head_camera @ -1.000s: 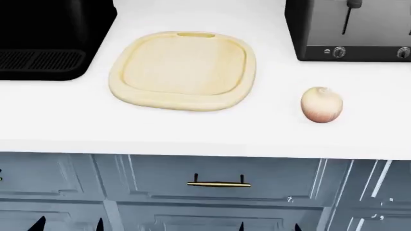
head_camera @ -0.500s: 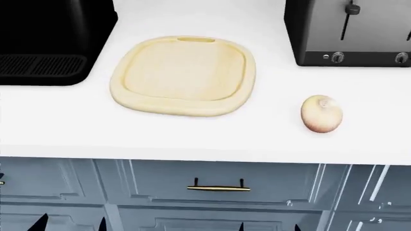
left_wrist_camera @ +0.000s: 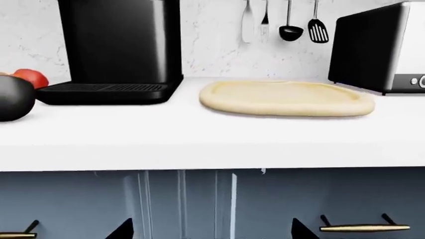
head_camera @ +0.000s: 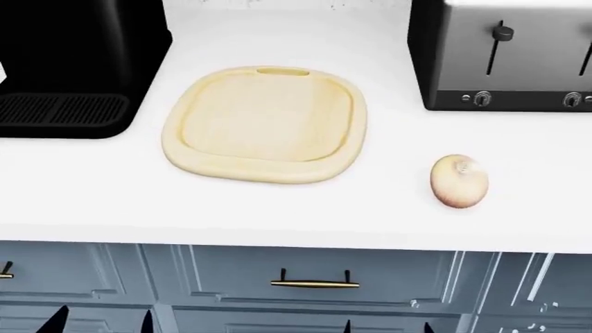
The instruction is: Place the avocado, onion, tomato and bell pepper on the cutting board.
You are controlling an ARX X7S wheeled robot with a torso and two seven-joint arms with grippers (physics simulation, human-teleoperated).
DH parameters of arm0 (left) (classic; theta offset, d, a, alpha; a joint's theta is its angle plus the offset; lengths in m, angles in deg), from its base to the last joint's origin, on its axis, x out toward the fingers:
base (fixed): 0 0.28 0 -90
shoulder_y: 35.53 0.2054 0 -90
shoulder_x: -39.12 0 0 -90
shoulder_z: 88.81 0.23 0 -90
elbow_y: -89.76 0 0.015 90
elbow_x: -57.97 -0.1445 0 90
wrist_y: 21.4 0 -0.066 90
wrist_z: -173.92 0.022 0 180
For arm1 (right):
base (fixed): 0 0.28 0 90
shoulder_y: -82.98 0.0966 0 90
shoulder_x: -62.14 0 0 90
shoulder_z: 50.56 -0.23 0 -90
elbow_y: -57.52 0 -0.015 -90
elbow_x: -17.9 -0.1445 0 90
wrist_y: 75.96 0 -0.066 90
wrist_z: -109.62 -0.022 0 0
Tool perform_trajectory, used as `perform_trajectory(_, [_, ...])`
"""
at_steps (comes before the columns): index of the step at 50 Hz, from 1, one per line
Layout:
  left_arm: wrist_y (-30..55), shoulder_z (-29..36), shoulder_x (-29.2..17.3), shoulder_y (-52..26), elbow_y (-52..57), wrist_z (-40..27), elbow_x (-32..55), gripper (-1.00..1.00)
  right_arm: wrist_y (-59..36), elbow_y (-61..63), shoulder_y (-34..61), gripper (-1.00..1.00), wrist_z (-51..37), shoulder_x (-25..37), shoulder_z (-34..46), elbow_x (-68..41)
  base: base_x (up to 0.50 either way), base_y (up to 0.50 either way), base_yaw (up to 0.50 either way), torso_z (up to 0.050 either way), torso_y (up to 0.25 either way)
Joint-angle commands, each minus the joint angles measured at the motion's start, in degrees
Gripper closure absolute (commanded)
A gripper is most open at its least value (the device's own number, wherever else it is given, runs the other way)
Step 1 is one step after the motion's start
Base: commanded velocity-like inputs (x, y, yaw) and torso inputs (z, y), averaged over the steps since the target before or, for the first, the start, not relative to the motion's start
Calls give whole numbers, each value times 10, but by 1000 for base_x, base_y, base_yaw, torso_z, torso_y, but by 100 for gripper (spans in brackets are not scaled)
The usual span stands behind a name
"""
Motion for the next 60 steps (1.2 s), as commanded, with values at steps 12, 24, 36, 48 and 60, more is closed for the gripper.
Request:
perform_trajectory(12, [69, -33, 32, 14, 83, 10, -36, -100, -66, 69, -1, -100, 31, -26, -24, 5, 0, 0, 0, 0, 0])
perform_trajectory(24, [356, -18, 3, -41, 347, -25, 10, -100, -321, 312, 88, -100, -2, 20, -50, -4, 0, 0, 0, 0, 0])
perform_trajectory(36, [408, -24, -4, -87, 322, -35, 29, -100, -482, 374, 137, -100, -13, 29, -80, -33, 0, 0, 0, 0, 0])
perform_trajectory(48, [446, -29, -27, -77, 379, -50, 27, -100, -519, 436, 114, -100, -23, 72, -101, -20, 237, 0, 0, 0, 0])
perform_trajectory(60, [454, -33, -32, -75, 395, -55, 39, -100, -608, 466, 149, -100, -27, 127, -96, -4, 250, 0, 0, 0, 0])
